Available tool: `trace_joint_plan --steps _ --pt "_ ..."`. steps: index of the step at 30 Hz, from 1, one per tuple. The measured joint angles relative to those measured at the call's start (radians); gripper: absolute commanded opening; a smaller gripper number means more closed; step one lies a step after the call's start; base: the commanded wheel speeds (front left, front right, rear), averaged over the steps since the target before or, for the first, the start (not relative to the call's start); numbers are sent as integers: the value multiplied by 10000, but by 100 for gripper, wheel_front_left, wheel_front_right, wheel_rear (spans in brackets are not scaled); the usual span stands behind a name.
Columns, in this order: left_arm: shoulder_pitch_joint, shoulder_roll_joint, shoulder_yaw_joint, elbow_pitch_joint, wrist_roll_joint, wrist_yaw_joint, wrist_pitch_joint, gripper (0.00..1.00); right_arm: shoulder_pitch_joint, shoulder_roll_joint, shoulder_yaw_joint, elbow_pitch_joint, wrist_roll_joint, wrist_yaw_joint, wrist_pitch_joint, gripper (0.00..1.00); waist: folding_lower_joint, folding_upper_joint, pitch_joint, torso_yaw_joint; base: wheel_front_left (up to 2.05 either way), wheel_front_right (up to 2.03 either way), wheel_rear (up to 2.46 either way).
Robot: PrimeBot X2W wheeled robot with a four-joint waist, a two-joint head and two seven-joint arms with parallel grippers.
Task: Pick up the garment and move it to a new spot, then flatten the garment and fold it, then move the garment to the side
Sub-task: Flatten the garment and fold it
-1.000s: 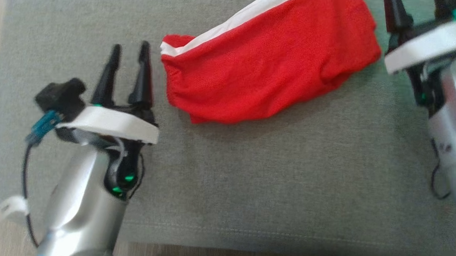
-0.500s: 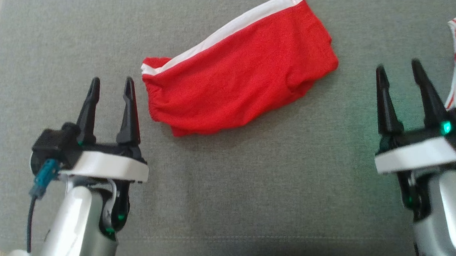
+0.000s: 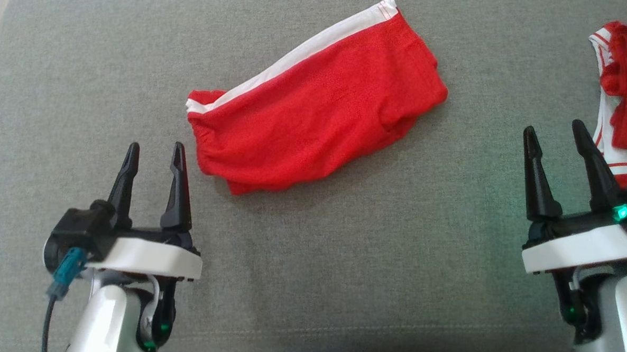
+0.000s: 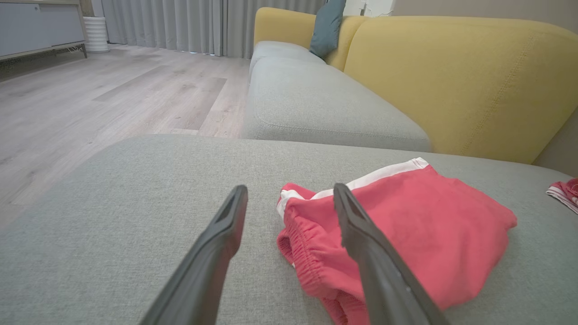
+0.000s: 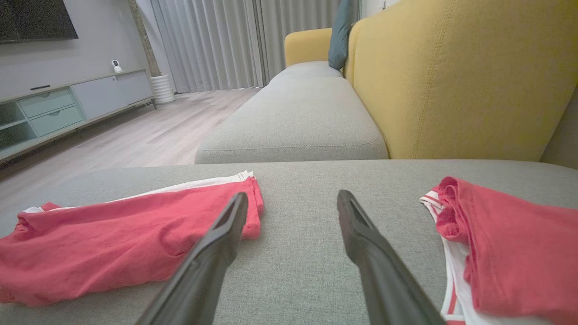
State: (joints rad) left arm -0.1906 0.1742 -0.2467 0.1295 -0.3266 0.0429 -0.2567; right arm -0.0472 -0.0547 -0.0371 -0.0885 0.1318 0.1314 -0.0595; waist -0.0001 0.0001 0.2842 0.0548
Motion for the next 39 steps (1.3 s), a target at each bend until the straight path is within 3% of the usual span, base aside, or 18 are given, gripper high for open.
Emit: trace_joint_plan --steps 16,20,28,37,38,39 --pt "-56 -288 23 -71 263 -360 0 100 -38 65 -217 -63 0 0 780 100 0 0 211 258 0 0 0" --pt "-394 -481 8 -117 263 -533 0 100 -561 -230 -90 541 27 0 1396 100 0 0 566 502 0 0 0" --pt "-998 -807 35 -63 368 -884 0 100 -3500 -1204 692 2405 539 0 2869 100 2 0 1322 1160 0 0 0" --pt "-1051 -1047 245 92 616 -1133 0 100 -4854 -1475 1210 4075 982 0 4784 98 1 -1 1526 1517 0 0 0" --pt "-1051 -1083 288 100 616 -1135 0 100 -4957 -1469 1252 4113 1101 0 4909 60 1 0 1517 1514 0 0 0" --pt "-1051 -1108 318 113 619 -1135 0 100 -5022 -1467 1298 4138 1193 0 4964 31 1 -1 1504 1508 0 0 0"
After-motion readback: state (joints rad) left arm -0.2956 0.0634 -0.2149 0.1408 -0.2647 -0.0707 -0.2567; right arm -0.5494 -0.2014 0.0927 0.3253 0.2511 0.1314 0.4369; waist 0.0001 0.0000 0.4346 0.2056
